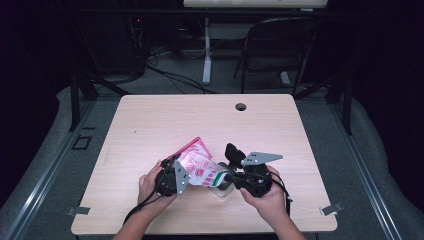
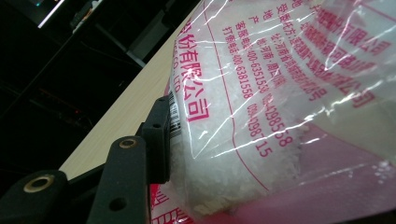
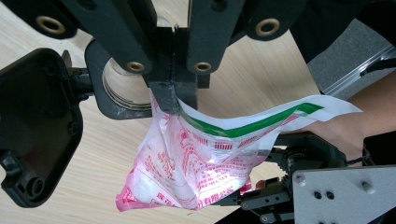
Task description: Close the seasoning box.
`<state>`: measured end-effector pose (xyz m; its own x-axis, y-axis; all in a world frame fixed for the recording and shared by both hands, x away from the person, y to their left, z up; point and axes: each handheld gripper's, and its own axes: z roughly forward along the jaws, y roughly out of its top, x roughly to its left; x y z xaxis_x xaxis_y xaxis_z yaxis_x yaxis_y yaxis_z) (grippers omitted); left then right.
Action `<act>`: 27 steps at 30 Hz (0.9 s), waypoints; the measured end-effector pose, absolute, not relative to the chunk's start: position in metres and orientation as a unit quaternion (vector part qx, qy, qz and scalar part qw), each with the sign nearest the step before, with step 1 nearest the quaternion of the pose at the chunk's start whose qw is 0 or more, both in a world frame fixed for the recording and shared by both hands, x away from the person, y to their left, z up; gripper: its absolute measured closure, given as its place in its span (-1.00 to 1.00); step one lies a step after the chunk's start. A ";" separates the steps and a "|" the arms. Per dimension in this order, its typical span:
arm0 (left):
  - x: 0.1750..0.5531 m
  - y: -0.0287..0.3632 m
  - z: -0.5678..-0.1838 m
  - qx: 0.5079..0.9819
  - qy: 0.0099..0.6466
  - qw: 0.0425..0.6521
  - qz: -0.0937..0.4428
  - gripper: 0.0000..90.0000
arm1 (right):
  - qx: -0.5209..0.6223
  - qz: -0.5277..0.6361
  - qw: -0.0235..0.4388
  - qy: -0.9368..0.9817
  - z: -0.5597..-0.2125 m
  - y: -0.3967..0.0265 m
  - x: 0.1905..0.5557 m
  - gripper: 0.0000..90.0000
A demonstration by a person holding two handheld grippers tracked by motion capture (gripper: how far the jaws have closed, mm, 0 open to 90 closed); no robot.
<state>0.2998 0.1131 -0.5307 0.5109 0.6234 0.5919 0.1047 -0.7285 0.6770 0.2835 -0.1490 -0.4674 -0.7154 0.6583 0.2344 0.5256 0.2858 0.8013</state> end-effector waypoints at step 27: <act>0.300 0.111 -0.532 0.813 0.220 0.283 0.459 0.22 | 0.389 0.447 0.064 0.803 -0.483 -0.154 0.293 1.00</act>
